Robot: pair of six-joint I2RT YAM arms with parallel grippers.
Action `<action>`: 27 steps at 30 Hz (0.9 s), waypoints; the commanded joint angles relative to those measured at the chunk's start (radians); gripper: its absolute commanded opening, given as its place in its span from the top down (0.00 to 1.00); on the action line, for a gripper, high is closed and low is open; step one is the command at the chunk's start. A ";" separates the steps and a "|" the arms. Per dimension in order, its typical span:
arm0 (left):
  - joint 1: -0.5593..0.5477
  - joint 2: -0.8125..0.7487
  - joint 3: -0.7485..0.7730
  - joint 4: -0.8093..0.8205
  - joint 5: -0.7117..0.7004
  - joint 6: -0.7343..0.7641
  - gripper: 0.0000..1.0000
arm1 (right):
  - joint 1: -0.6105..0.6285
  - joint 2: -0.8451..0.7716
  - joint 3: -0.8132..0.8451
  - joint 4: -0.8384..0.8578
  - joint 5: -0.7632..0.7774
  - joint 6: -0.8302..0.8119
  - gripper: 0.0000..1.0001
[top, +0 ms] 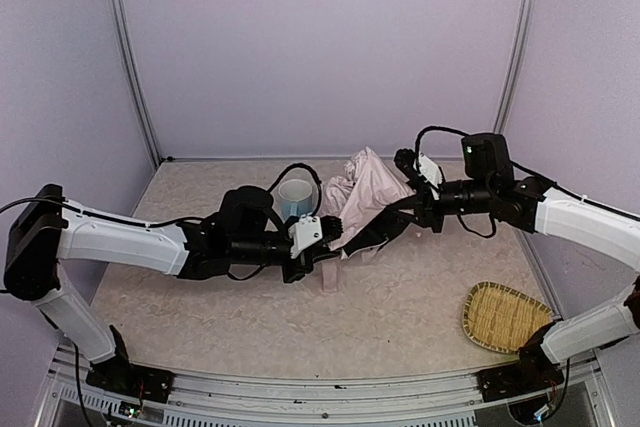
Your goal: Put away the umbrella
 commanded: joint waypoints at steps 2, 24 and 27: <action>-0.076 -0.053 -0.029 0.044 -0.182 -0.005 1.00 | -0.098 -0.034 0.041 0.141 0.122 0.080 1.00; 0.055 -0.614 -0.068 -0.046 0.156 -0.121 0.01 | -0.112 -0.019 0.505 -0.216 -0.542 -0.341 1.00; 0.056 -0.650 -0.120 0.105 0.222 -0.153 0.01 | -0.112 -0.037 0.506 -0.148 -0.566 -0.315 1.00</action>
